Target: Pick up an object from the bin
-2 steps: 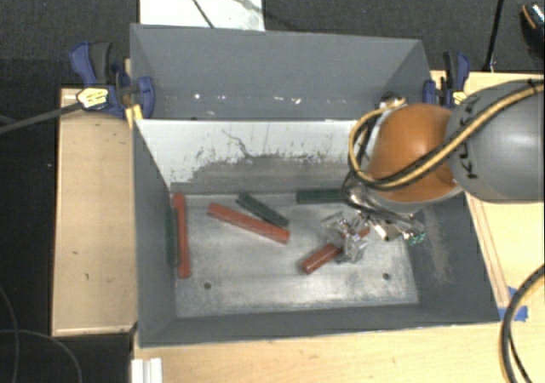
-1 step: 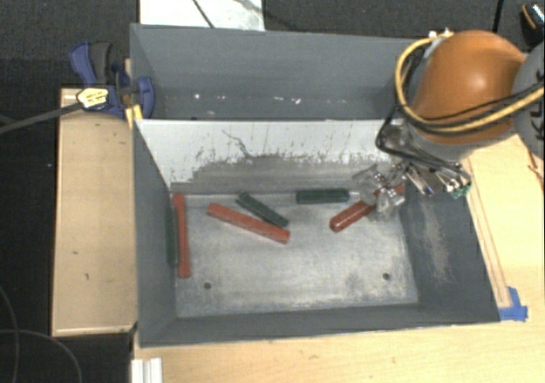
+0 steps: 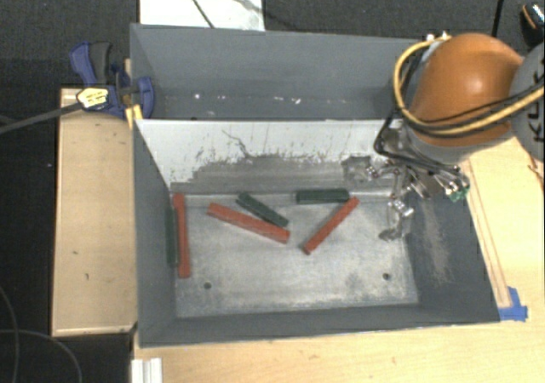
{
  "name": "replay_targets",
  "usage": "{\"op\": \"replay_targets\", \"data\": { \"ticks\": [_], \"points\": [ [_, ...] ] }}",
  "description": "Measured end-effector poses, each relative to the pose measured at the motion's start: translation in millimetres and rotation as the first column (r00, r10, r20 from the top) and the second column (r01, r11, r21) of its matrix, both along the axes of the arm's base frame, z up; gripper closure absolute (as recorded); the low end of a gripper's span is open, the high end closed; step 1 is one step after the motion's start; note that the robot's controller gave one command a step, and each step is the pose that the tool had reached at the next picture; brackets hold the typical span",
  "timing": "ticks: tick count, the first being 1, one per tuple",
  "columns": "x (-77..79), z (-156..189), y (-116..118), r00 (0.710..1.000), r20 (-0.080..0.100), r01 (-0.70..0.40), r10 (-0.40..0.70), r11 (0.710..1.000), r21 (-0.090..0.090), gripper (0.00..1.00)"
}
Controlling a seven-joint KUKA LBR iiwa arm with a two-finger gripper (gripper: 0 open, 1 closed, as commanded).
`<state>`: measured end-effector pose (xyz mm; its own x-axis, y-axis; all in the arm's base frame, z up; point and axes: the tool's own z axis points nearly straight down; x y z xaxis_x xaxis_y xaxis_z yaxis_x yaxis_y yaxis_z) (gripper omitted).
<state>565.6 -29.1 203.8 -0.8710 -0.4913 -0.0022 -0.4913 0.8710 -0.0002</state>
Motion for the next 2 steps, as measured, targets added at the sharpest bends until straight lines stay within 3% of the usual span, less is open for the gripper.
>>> {"op": "replay_targets", "data": {
  "ticks": [1,2],
  "points": [
    [18.1,-117,12,0.947,-0.005,-0.320,0.320,0.947,0.001,0.00],
    [26.7,-133,31,0.912,0.001,-0.410,0.410,0.912,-0.001,0.00]
  ]
}}
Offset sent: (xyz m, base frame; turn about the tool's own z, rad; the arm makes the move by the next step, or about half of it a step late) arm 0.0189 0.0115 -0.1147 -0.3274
